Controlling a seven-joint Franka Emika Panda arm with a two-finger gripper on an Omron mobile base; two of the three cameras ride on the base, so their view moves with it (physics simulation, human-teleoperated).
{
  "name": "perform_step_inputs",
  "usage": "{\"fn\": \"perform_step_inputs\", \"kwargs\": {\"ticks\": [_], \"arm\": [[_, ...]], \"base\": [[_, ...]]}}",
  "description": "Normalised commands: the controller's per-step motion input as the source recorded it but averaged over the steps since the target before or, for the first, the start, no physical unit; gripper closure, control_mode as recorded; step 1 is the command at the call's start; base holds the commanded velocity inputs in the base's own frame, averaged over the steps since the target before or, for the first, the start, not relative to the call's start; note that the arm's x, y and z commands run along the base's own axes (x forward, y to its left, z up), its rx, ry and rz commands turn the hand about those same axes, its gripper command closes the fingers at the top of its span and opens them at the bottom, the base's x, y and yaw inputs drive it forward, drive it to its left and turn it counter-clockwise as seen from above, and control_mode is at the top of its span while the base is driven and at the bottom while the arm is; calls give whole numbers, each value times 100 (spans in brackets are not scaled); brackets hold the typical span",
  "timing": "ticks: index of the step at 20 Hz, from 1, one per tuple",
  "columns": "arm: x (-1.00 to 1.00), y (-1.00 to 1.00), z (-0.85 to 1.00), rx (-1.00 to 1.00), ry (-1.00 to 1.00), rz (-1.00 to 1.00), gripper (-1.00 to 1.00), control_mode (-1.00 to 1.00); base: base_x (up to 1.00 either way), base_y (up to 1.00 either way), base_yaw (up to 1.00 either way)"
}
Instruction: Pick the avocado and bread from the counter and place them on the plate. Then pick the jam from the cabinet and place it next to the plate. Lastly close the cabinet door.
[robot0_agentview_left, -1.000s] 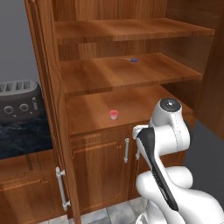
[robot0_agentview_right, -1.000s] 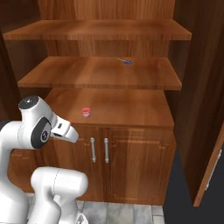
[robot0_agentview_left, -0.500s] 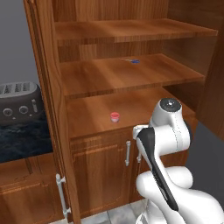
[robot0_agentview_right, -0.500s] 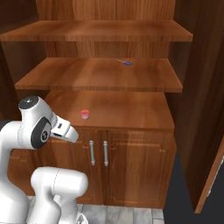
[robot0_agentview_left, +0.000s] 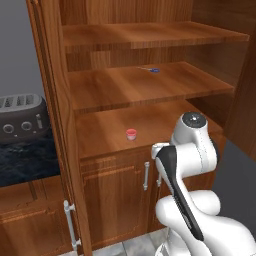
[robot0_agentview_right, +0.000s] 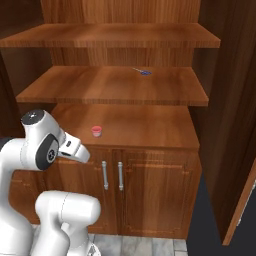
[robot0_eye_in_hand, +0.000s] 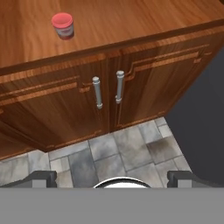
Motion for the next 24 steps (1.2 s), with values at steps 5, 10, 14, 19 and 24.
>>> {"fn": "perform_step_inputs", "kwargs": {"ticks": [5,10,14,19,24], "arm": [[31,0,-14,0,-2,0,-100,-100],[49,0,-21,1,-7,3,-100,-100],[46,0,-18,2,-10,11,-100,-100],[28,0,-16,3,-8,14,-100,-100],[31,0,-11,3,-4,17,-100,-100]], "base": [[0,0,0],[0,0,0],[0,0,0],[0,0,0],[0,0,0]]}}
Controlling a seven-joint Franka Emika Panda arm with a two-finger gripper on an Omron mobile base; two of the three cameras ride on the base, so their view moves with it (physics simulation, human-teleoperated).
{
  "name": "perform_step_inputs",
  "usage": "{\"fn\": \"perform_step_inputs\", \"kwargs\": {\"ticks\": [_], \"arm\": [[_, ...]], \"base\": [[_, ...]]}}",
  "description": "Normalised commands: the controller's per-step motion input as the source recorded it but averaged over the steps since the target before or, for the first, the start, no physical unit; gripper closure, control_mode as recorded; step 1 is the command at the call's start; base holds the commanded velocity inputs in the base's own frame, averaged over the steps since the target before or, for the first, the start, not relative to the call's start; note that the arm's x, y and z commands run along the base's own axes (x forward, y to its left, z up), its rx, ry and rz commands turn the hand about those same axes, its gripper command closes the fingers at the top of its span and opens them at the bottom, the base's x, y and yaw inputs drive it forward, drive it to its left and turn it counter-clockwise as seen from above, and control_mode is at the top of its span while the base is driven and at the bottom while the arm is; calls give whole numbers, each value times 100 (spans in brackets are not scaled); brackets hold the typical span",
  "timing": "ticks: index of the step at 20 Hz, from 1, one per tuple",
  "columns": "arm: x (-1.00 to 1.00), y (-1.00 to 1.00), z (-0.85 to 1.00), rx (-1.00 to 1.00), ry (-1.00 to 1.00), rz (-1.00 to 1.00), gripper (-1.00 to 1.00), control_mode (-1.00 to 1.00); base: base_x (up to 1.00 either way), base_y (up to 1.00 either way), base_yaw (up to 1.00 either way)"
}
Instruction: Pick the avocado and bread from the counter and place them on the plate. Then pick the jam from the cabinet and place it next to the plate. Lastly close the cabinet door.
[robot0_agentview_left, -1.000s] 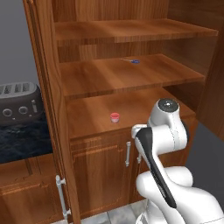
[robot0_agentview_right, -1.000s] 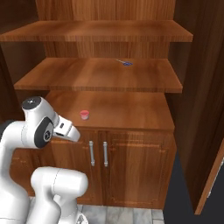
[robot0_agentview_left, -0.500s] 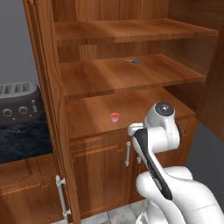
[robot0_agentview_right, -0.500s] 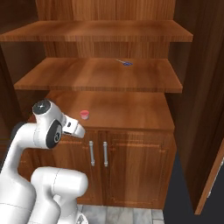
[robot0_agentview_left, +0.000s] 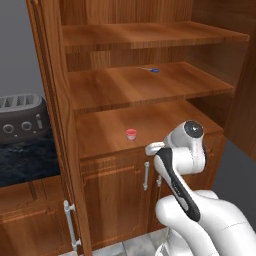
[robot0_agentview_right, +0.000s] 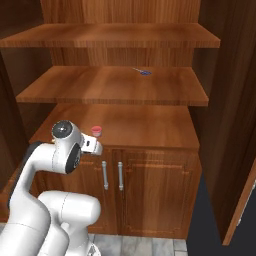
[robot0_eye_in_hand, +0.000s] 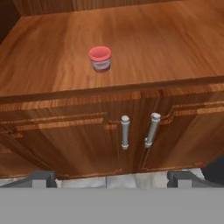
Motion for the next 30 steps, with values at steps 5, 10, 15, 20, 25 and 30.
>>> {"fn": "perform_step_inputs", "kwargs": {"ticks": [5,10,15,20,25,30], "arm": [[11,0,0,3,-9,18,-100,-100],[1,0,3,1,-13,14,-100,-100],[3,10,1,0,-4,6,-100,-100],[0,12,1,0,-1,0,-100,-100],[1,7,0,0,0,-4,-100,-100],[23,0,2,0,0,-9,-100,-100]], "base": [[0,0,0],[0,0,0],[0,0,0],[0,0,0],[0,0,0],[0,0,0]]}}
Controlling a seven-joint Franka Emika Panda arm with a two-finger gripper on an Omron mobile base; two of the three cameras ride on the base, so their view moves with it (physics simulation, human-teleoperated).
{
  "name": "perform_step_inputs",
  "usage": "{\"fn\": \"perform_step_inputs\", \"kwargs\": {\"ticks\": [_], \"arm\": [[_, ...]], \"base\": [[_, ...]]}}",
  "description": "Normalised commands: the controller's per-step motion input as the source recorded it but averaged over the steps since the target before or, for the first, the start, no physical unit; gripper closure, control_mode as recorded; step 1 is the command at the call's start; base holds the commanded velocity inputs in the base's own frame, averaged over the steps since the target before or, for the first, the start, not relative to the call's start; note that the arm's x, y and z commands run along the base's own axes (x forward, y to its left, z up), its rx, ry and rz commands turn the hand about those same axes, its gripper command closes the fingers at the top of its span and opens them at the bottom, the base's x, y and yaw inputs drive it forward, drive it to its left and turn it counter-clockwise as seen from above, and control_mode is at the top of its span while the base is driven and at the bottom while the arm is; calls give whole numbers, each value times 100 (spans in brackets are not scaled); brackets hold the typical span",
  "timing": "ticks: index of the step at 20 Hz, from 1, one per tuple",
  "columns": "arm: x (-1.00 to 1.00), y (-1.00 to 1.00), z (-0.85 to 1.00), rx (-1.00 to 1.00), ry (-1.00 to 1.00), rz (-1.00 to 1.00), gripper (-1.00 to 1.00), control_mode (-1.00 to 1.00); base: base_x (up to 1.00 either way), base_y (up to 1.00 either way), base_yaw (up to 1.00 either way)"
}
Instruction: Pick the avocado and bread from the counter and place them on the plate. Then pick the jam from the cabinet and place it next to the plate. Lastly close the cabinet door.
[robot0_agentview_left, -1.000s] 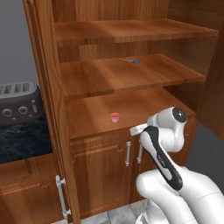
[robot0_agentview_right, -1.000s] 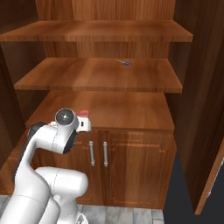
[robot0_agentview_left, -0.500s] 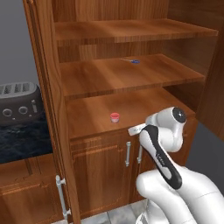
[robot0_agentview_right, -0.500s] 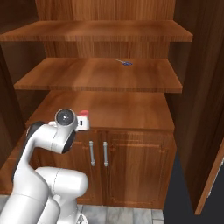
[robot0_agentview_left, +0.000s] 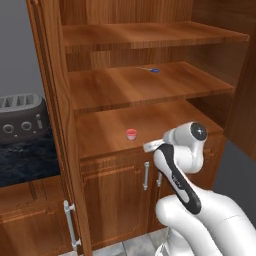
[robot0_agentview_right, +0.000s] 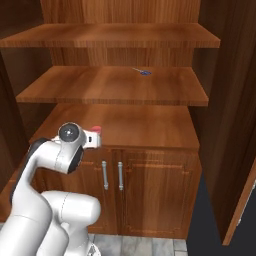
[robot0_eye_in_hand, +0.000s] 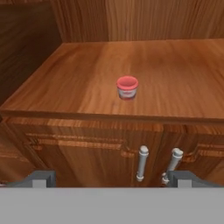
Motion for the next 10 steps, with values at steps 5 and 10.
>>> {"fn": "perform_step_inputs", "kwargs": {"ticks": [5,10], "arm": [[44,0,2,0,0,-5,-100,-100],[46,0,0,0,0,0,-100,-100]], "base": [[0,0,0],[0,0,0]]}}
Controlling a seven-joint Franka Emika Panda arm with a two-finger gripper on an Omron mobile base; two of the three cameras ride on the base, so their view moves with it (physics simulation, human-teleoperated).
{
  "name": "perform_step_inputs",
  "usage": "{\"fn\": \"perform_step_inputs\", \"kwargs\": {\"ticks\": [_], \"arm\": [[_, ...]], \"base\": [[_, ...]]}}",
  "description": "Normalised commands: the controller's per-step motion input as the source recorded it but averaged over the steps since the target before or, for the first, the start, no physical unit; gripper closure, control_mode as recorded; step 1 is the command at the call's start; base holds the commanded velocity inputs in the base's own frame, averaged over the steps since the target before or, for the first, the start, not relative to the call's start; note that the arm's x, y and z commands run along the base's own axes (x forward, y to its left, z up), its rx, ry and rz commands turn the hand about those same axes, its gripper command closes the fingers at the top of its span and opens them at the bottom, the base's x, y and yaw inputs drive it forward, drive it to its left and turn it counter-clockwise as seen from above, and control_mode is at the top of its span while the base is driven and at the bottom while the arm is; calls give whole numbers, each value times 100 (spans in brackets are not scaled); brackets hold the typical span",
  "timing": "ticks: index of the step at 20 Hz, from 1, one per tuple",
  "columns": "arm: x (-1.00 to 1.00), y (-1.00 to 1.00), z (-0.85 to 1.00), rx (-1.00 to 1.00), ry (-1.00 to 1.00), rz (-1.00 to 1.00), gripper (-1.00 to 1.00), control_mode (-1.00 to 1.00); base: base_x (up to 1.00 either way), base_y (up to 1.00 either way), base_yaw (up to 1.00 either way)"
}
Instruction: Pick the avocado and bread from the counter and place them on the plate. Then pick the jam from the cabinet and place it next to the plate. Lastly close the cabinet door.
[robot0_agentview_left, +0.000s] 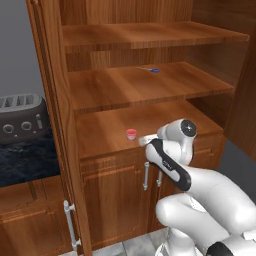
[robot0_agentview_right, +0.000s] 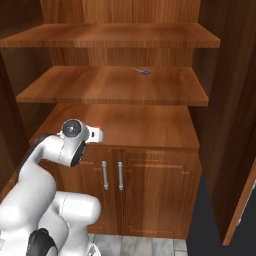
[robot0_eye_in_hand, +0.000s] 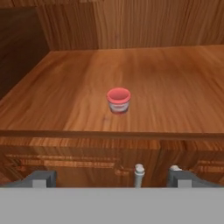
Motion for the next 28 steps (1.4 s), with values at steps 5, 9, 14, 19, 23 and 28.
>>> {"fn": "perform_step_inputs", "kwargs": {"ticks": [5,9,14,19,23,28], "arm": [[42,0,0,0,0,0,-100,-100],[40,2,0,-1,0,0,-100,-100],[37,9,-1,-6,4,0,-100,-100],[31,12,-4,-7,4,0,-100,-100],[18,1,-3,-4,1,0,-100,-100],[8,0,-1,0,0,0,-100,-100]], "base": [[0,0,0],[0,0,0],[0,0,0],[0,0,0],[0,0,0],[0,0,0]]}}
